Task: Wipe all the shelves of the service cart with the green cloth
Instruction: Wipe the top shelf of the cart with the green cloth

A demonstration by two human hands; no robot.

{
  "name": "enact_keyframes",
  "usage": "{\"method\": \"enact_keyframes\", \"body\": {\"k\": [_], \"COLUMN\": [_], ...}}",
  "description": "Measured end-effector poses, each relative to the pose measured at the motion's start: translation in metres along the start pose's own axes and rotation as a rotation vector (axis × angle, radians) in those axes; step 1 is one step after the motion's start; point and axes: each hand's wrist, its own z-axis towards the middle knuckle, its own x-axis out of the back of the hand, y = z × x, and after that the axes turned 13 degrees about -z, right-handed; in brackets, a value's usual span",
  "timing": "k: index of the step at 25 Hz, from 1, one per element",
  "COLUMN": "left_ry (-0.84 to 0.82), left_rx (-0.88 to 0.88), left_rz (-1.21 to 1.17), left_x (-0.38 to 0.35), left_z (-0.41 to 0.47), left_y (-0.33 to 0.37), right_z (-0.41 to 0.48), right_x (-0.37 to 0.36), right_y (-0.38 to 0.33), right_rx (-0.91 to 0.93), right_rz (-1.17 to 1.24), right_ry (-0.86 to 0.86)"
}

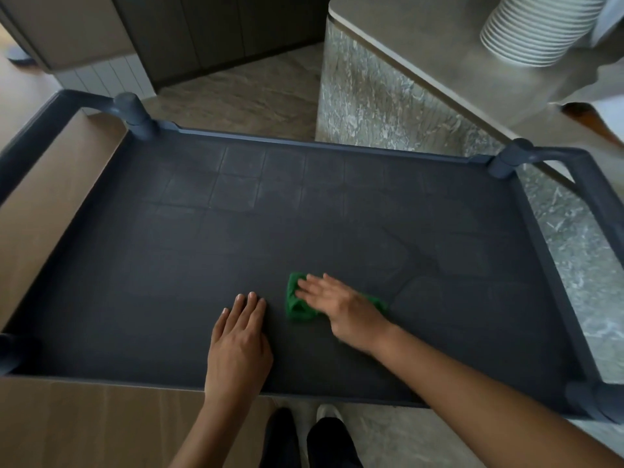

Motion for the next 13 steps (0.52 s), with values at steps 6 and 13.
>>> {"method": "enact_keyframes", "body": {"k": [6,13], "left_ry": [0.001,0.009], "left_rx": [0.006,-0.006], "left_rz": [-0.020,-0.027], "left_x": [0.003,0.004], "left_z": [0.003,-0.001], "left_y": [0.002,0.005], "right_z": [0.111,0.097], "right_x": [0.015,0.015], "right_y": [0.073,0.058], "right_rx": [-0.304,-0.295], "right_rz": [-0.034,0.015], "right_ry": [0.060,0.038]}}
